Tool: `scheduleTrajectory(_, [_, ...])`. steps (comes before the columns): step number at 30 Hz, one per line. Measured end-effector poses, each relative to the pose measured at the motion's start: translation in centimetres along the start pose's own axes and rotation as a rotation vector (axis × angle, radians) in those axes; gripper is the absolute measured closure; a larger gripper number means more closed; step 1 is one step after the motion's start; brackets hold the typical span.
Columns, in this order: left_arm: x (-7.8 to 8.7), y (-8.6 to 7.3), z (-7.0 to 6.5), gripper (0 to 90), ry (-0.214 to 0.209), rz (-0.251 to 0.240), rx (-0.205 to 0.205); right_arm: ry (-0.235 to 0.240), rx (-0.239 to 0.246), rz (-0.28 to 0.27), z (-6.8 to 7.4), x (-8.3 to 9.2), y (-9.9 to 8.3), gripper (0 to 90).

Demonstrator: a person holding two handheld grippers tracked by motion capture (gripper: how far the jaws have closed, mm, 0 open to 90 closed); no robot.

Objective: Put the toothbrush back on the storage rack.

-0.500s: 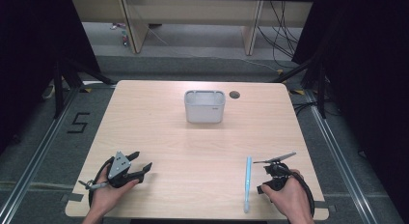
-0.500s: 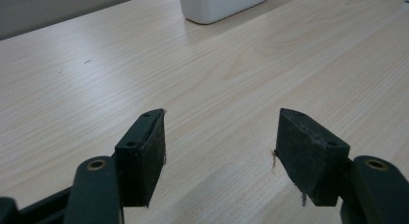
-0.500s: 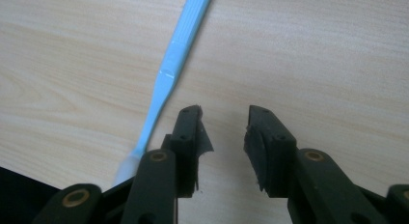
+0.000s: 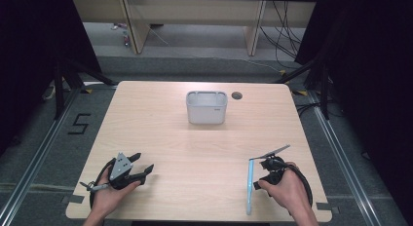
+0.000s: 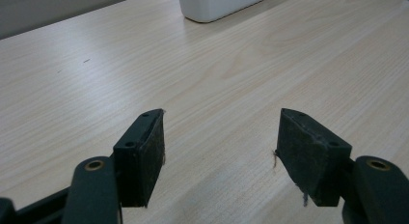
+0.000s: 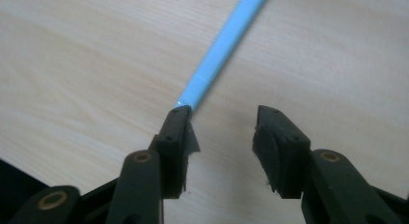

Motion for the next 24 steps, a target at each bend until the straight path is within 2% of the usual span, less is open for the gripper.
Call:
scheduleTrajectory(1, [0.0,0.0,0.0,33.4,0.000,0.000,0.000,0.000,0.000,0.000,0.0,0.0,0.0,56.4])
scheduleTrajectory(4, [0.0,0.0,0.0,33.4,-0.001,0.001,0.004,-0.019,0.127,0.037,-0.2,0.2,0.0,54.6])
scheduleTrajectory(5, [0.0,0.0,0.0,33.4,-0.002,0.000,0.007,-0.007,0.254,0.026,-0.1,0.1,0.4,55.3])
scheduleTrajectory(6, [0.0,0.0,0.0,33.4,-0.002,0.000,0.007,-0.002,0.311,0.047,0.0,0.4,0.3,54.3])
scheduleTrajectory(7, [0.0,0.0,0.0,33.4,-0.003,0.002,0.008,-0.024,0.481,0.043,-0.6,0.4,0.8,52.4])
scheduleTrajectory(8, [-0.1,0.0,0.0,33.4,-0.004,-0.003,0.011,-0.024,0.481,0.043,-0.6,0.4,0.8,52.4])
scheduleTrajectory(9, [-0.1,0.0,0.0,33.4,-0.005,-0.002,0.010,-0.037,0.616,0.073,-0.5,0.4,0.7,51.7])
scheduleTrajectory(11, [-0.1,0.0,0.0,33.4,-0.005,0.003,0.008,-0.030,0.719,0.101,-0.5,0.2,0.7,51.4])
scheduleTrajectory(12, [-0.1,0.0,0.0,33.4,-0.006,0.002,0.007,-0.030,0.719,0.101,-0.5,0.2,0.7,51.4])
scheduleTrajectory(13, [-0.1,0.0,0.0,33.4,-0.007,0.002,0.007,-0.041,0.762,0.119,-0.6,0.2,0.8,51.4])
scheduleTrajectory(14, [-0.1,0.0,-0.1,33.5,-0.007,-0.001,0.007,-0.054,0.860,0.154,-0.8,0.0,1.0,50.6])
scheduleTrajectory(15, [-0.1,0.0,-0.1,33.5,-0.007,-0.001,0.007,-0.040,0.887,0.180,-0.8,-0.2,0.9,50.4])
scheduleTrajectory(16, [-0.1,0.0,-0.1,33.5,-0.008,-0.001,0.005,-0.040,0.887,0.180,-0.8,-0.2,0.9,50.4])
scheduleTrajectory(17, [-0.1,0.1,-0.1,33.5,-0.007,0.003,-0.004,-0.070,0.953,0.183,-1.0,-0.5,1.3,49.5])
scheduleTrajectory(18, [-0.1,0.1,-0.1,33.6,-0.007,0.003,-0.004,-0.070,0.953,0.183,-1.0,-0.5,1.3,49.5])
scheduleTrajectory(19, [-0.1,0.1,-0.1,33.6,-0.008,0.002,-0.004,-0.074,0.991,0.196,-1.1,-0.6,1.4,49.5])
scheduleTrajectory(21, [-0.1,0.1,-0.1,33.6,-0.007,0.002,-0.002,-0.053,1.036,0.230,-0.8,-0.9,1.4,49.6])
scheduleTrajectory(23, [-0.1,0.1,-0.1,33.5,-0.012,-0.006,0.006,-0.065,1.087,0.253,-0.6,-1.1,1.5,49.6])
scheduleTrajectory(24, [-0.1,0.1,-0.1,33.6,-0.012,-0.006,0.006,-0.065,1.087,0.253,-0.6,-1.1,1.5,49.6])
Point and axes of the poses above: each handheld gripper's, and its own axes: x roughly backward along the jaws, y roughly out of its top, z roughly to its left, the point moved 8 cm from there along -x, roughly forward along the jaws, and after that the axes turned 9 degrees about y, right-handed, at the moved point
